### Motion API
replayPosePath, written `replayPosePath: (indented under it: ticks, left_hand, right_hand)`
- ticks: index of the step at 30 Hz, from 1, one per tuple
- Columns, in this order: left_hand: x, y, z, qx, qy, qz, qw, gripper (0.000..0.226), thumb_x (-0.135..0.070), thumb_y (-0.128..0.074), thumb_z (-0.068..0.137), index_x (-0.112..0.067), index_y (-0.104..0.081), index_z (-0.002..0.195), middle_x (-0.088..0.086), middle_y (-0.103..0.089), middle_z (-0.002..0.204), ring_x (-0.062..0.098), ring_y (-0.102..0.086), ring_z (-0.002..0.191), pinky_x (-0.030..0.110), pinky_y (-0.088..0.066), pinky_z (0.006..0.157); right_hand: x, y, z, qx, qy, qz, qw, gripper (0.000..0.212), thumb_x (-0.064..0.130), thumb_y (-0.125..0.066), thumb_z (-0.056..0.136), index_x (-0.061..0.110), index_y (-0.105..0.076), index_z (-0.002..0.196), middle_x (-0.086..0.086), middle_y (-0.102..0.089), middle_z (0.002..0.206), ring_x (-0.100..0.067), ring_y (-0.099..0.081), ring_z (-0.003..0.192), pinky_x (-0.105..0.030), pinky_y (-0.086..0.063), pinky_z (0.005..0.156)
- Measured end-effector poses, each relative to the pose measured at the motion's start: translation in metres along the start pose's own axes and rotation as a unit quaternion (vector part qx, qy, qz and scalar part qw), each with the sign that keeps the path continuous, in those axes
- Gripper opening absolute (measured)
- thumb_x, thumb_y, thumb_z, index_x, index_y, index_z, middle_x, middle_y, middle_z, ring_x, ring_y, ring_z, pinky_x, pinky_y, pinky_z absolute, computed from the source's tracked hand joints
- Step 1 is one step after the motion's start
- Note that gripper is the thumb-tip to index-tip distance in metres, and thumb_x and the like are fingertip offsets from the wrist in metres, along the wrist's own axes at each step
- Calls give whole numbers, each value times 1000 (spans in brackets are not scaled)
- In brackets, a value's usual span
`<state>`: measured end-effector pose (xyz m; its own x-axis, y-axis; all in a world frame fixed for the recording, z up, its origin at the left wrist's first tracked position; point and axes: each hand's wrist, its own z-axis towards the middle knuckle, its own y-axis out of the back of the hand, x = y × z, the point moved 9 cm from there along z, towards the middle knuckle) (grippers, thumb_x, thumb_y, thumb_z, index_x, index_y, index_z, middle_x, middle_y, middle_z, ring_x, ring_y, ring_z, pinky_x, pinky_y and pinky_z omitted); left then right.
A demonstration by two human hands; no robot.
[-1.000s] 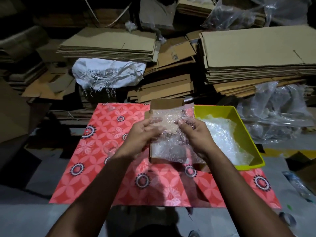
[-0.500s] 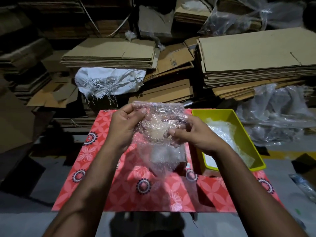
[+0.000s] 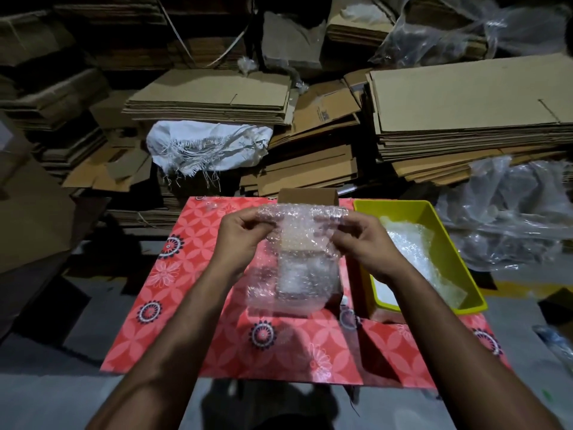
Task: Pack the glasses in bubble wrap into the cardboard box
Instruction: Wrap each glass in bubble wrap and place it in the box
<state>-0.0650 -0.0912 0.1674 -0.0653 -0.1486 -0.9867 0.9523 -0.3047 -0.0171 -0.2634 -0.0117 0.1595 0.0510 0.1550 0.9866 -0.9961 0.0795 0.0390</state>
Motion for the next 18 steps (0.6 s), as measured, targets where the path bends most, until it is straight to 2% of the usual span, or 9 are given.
replayPosePath:
  ticks: [2,5,6,8,10,12,15,17,18]
  left_hand:
    - [0,-2,1,15,-13,-16,1000,34,14,-68,81,-18,-79,74,-6,-77,91,7,-71,95,19,-54,78]
    - [0,-6,0,60,-36,-6,998,32,13,-73,76,-18,-80,77,-1,-70,120,7,-63,117,19,-53,90]
    - [2,-7,-1,72,-37,-7,997,35,14,-73,76,-20,-80,80,-3,-69,121,4,-63,116,18,-53,90]
    - [9,-9,-3,79,-37,-6,996,46,20,-69,76,-24,-81,79,-8,-67,121,1,-61,117,19,-53,90]
    - [14,-9,-1,78,-47,15,996,43,21,-66,79,-19,-81,80,-8,-66,120,8,-60,119,25,-54,94]
    - [16,-11,2,85,-63,26,994,32,17,-63,85,-10,-79,93,-4,-67,114,18,-62,116,30,-55,95]
    - [17,-10,7,78,-52,-15,995,44,12,-39,77,-3,-75,99,8,-65,116,14,-62,111,23,-53,89]
    - [14,-9,11,80,-68,-33,994,47,6,-35,74,1,-74,101,14,-66,117,13,-62,107,18,-48,87]
    - [14,-7,14,81,-76,-39,993,46,3,-36,76,2,-74,102,15,-66,116,17,-61,109,22,-47,90]
  right_hand:
    - [9,7,2,-28,50,-6,998,36,-11,-60,91,18,-80,96,-11,-74,84,-10,-60,65,-18,-48,59]
    - [18,12,3,-33,118,-59,991,33,-15,-63,82,12,-82,81,-22,-68,93,-24,-64,87,-28,-52,76]
    - [19,14,4,-38,133,-82,987,34,-19,-62,80,9,-81,80,-21,-65,97,-25,-63,94,-29,-51,81]
    - [23,20,3,-58,164,-149,973,49,-29,-55,74,12,-81,78,-7,-63,103,-17,-61,106,-26,-48,88]
    - [32,18,-3,-66,226,-260,937,52,-31,-54,65,12,-81,75,-2,-60,113,-13,-58,112,-24,-46,92]
    - [35,13,-8,-68,272,-358,891,44,-29,-58,60,7,-79,73,-5,-59,124,-12,-58,110,-23,-47,88]
    - [30,7,-11,-62,282,-402,869,51,-28,-60,61,18,-77,76,-7,-52,136,-21,-57,102,-31,-49,84]
    - [32,0,-16,-41,305,-416,856,49,-25,-60,69,19,-80,78,-9,-49,142,-22,-52,105,-29,-44,88]
    - [32,-3,-18,-31,306,-419,854,48,-22,-57,70,19,-81,77,-7,-47,145,-21,-51,110,-27,-42,91]
